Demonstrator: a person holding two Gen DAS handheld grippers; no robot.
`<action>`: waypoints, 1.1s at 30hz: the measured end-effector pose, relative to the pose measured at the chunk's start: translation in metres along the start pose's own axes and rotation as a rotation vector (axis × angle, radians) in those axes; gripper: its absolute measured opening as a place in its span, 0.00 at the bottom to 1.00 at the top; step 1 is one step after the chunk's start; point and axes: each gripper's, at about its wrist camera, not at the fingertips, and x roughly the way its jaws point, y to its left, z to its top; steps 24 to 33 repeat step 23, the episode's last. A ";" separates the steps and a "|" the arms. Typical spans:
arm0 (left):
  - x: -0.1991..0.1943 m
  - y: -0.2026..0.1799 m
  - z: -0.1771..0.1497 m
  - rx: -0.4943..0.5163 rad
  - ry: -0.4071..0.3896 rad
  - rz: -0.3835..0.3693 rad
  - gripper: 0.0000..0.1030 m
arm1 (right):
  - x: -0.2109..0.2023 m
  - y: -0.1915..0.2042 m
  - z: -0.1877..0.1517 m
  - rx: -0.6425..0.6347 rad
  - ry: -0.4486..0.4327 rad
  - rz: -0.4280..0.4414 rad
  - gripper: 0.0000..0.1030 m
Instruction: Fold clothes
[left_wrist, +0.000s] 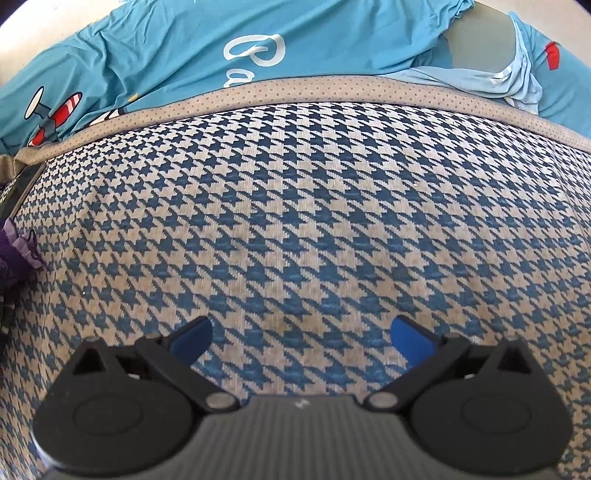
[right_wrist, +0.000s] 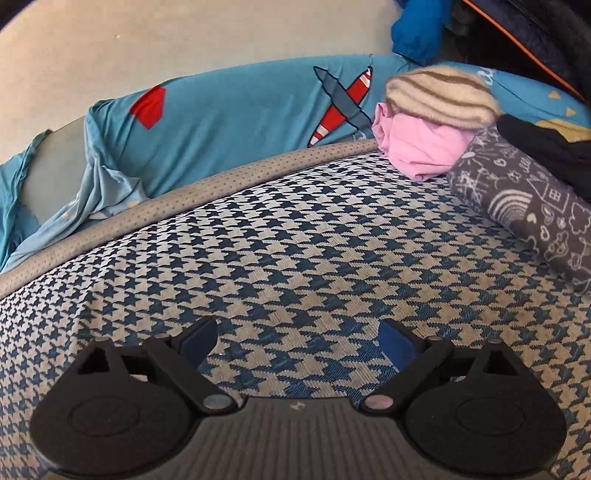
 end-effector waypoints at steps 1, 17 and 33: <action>0.002 -0.001 0.001 0.007 -0.002 0.005 1.00 | 0.002 -0.003 0.000 0.004 -0.008 -0.007 0.91; 0.045 -0.056 0.019 0.081 -0.002 0.008 1.00 | 0.019 0.014 -0.011 -0.130 -0.033 -0.093 1.00; 0.053 -0.066 0.026 0.101 -0.019 0.009 1.00 | 0.020 0.011 -0.011 -0.122 -0.035 -0.085 1.00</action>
